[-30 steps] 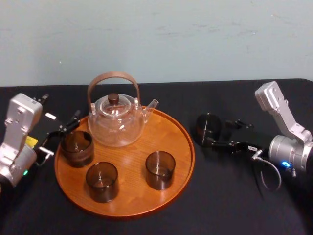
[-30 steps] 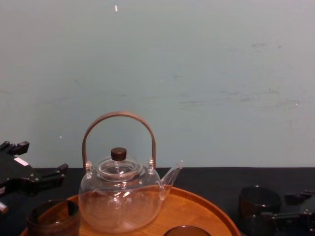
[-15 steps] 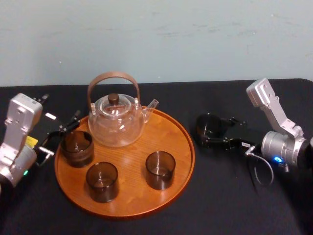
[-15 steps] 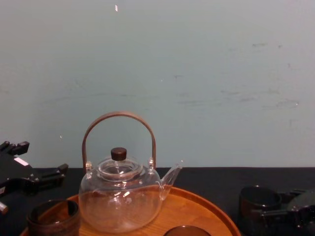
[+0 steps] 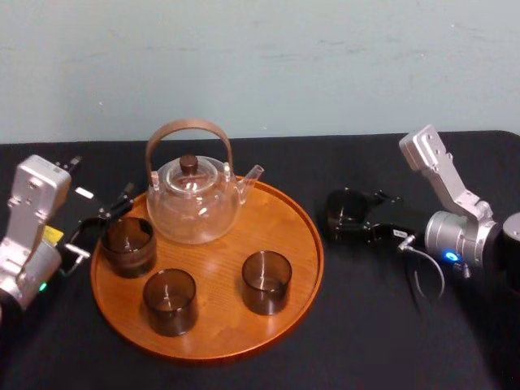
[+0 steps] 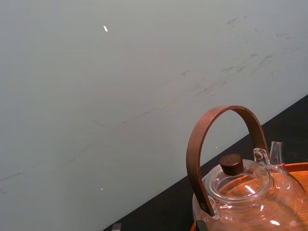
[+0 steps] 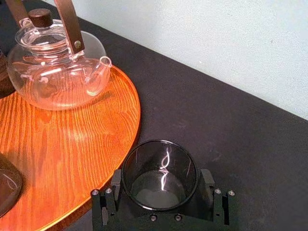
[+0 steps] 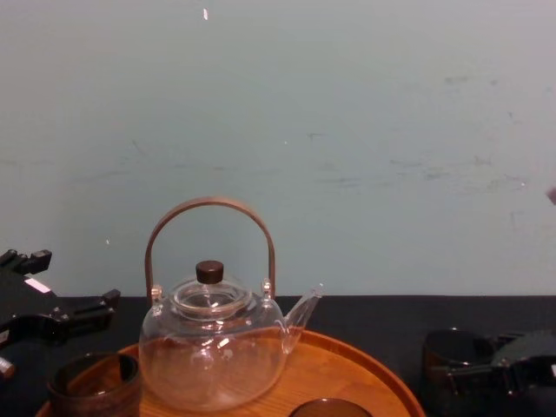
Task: Pick up the glass from the table and place it on the tray.
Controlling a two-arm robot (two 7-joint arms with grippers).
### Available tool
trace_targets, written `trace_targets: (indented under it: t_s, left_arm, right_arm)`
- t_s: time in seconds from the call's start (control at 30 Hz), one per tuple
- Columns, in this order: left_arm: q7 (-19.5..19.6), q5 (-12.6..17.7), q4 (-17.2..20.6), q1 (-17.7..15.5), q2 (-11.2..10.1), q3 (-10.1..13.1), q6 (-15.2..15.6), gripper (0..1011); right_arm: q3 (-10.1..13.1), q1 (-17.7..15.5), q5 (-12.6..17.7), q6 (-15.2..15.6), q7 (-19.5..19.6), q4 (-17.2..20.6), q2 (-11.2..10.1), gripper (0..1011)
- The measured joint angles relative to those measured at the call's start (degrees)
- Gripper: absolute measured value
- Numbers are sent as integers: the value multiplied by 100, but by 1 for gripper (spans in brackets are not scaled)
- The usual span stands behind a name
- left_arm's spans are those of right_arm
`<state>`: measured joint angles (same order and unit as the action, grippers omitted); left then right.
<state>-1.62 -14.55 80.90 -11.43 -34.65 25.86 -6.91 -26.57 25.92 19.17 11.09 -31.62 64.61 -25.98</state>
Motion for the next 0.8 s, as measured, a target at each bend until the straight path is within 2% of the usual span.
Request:
trace_targets:
  t_s: [0.37,0.8]
  left_arm:
    - [0,0,0,0,0,0,0,1001]
    - [0,0,0,0,0,0,0,1001]
  right_arm:
    - [-52,134,-63,-25,-47,-197,98,1002]
    - [-69,136,-110,-25,-36,-190,102,1002]
